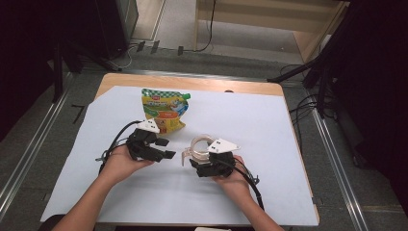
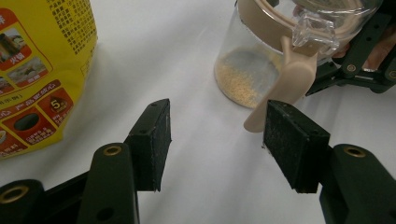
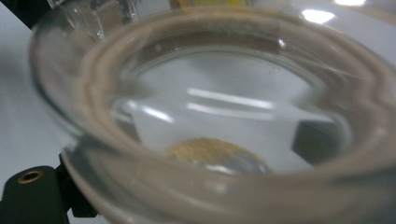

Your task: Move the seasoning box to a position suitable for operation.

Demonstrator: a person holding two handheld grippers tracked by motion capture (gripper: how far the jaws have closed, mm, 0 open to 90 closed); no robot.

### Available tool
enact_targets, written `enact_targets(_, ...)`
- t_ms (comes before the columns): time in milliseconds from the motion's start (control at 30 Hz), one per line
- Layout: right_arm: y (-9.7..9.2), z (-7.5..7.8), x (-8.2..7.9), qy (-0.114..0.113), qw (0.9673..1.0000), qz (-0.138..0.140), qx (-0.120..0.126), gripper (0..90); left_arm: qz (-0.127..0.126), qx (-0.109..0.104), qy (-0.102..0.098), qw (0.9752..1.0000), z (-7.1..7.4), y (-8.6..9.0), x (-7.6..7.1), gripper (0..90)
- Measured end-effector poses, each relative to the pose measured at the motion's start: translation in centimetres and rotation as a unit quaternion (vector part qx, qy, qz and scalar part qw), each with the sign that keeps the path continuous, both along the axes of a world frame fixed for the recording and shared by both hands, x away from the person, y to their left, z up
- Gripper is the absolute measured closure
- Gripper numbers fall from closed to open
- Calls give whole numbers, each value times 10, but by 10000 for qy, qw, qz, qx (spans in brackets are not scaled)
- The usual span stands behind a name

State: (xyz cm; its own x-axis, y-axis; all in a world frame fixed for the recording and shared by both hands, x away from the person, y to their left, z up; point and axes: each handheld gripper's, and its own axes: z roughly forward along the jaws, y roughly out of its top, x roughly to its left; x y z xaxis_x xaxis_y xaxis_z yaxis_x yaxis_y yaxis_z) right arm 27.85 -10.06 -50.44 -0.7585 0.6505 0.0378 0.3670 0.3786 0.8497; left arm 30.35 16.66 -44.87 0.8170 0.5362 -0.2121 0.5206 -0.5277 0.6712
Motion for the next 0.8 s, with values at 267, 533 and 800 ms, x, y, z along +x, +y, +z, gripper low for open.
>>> enact_targets(267, -4, -2, -1, 96, 9999, 67, 0, 114, -78, 10, -23, 10000, 1, -1, -2, 444)
enact_targets(533, -4, 0, -2, 212, 9997, 37, -102, 111, -62, -30, -20, 10000, 1, -1, -1, 441)
enact_targets(800, -12, 6, -4, 408, 9991, 123, 16, 67, -59, -26, -7, 10000, 1, -1, -1, 440)
